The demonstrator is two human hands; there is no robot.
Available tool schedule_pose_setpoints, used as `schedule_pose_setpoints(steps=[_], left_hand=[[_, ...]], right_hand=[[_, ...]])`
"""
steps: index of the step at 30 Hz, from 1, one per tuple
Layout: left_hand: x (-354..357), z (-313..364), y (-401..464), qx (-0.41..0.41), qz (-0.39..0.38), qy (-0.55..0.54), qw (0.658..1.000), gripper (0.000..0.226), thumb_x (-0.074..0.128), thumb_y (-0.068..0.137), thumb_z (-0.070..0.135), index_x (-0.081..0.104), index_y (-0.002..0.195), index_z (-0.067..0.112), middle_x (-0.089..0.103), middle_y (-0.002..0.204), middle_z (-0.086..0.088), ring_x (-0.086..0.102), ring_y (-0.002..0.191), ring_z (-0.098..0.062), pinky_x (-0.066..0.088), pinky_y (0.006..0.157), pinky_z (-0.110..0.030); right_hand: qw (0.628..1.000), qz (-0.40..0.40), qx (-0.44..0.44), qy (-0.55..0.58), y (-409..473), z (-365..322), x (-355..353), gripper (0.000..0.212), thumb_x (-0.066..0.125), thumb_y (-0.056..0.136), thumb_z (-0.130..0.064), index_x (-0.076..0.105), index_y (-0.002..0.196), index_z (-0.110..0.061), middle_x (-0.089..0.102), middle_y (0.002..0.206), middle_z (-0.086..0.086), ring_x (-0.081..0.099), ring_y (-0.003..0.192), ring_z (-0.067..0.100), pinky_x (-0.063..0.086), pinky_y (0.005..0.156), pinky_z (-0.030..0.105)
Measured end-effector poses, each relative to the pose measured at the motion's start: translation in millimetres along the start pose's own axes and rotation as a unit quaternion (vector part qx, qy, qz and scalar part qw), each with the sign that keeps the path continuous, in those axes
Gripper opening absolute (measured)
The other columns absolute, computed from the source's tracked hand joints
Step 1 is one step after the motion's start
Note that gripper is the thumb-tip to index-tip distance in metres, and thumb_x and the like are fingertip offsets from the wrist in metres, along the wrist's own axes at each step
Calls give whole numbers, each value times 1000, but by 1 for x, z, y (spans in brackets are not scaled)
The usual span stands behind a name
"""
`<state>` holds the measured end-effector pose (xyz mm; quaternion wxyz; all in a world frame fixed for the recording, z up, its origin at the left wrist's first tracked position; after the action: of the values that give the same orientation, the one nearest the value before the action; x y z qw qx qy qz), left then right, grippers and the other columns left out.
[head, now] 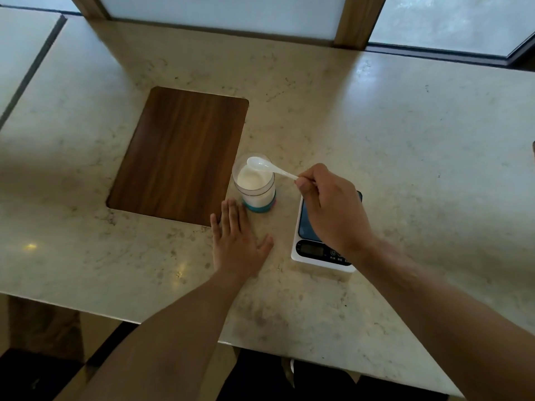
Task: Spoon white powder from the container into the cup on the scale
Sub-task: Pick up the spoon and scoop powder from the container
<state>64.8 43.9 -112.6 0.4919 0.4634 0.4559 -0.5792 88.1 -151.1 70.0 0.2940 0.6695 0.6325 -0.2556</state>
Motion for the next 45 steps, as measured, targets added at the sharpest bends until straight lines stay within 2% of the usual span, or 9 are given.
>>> schedule_pose_setpoints(steps=[4, 8, 12, 19, 21, 30, 36, 41, 45], left_hand=[[-3, 1, -1, -2, -1, -4, 1000, 100, 32, 89, 73, 5, 158, 6, 15, 167, -18, 6, 156, -31, 6, 124, -55], [-4, 0, -1, 0, 11, -18, 1000, 99, 35, 89, 72, 4, 158, 9, 17, 167, -16, 6, 156, -30, 6, 125, -54], [-2, -2, 1, -4, 7, -24, 1000, 98, 34, 88, 73, 4, 159, 12, 15, 168, -14, 3, 156, -28, 4, 125, -53], [0, -3, 2, -4, 2, -24, 1000, 96, 34, 89, 71, 6, 159, 11, 16, 167, -14, 1, 156, -26, 7, 125, -55], [0, -4, 2, -5, 4, -26, 1000, 96, 35, 89, 70, 8, 159, 10, 16, 167, -14, 1, 156, -26, 8, 124, -55], [-1, -3, 1, 1, 0, -17, 1000, 96, 36, 89, 70, 12, 158, 7, 16, 167, -16, 1, 156, -28, 6, 124, -56], [-1, -3, 2, 0, -6, -17, 1000, 98, 36, 89, 70, 12, 159, 7, 14, 168, -15, -1, 156, -27, 8, 124, -56], [1, -4, 2, -3, -6, -8, 1000, 98, 37, 88, 70, 12, 159, 6, 13, 168, -15, 0, 156, -28, 10, 124, -56], [1, -3, 2, -5, -6, -6, 1000, 97, 36, 89, 70, 15, 159, 6, 14, 167, -16, 0, 156, -28, 9, 124, -56]], right_hand=[[1000, 5, -22, -17, 2, 3, -6, 23, 50, 102, -29, 62, 93, -12, 63, 70, -3, 57, 59, 14, 51, 54, 38], [998, 12, -38, -49, 6, 4, -12, 20, 56, 99, -33, 64, 92, -16, 67, 75, -9, 59, 59, 8, 55, 58, 35], [997, 7, -35, -66, 15, 0, -14, 19, 60, 97, -33, 69, 95, -17, 74, 82, -5, 64, 65, 12, 58, 64, 36], [993, -15, -63, -104, 32, -20, -8, 21, 62, 96, -33, 75, 96, -17, 75, 84, -2, 61, 66, 12, 47, 60, 25], [991, -23, -71, -115, 35, -24, -8, 22, 60, 97, -33, 76, 98, -17, 75, 87, -2, 62, 68, 13, 50, 61, 27], [979, -64, -40, -188, 52, -28, -3, 26, 47, 102, -26, 69, 100, -14, 69, 88, 3, 63, 72, 23, 55, 66, 41], [965, -97, -65, -234, 54, -33, 1, 10, 52, 99, -15, 62, 98, -15, 65, 87, 2, 60, 65, 23, 51, 58, 35], [958, -118, -74, -250, 54, -34, 5, 10, 49, 98, -13, 59, 101, -15, 60, 85, 0, 56, 60, 21, 39, 53, 31], [957, -113, -79, -255, 56, -33, 5, 10, 51, 99, -16, 61, 101, -15, 63, 87, 1, 60, 62, 22, 46, 55, 32]])
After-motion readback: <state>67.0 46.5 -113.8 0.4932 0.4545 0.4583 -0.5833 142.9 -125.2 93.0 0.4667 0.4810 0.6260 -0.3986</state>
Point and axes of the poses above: each hand's wrist, its own y-axis towards the middle knuckle, its own x-axis out of the palm, z = x × y, the point moved 1 cm from there along y, towards the middle knuckle
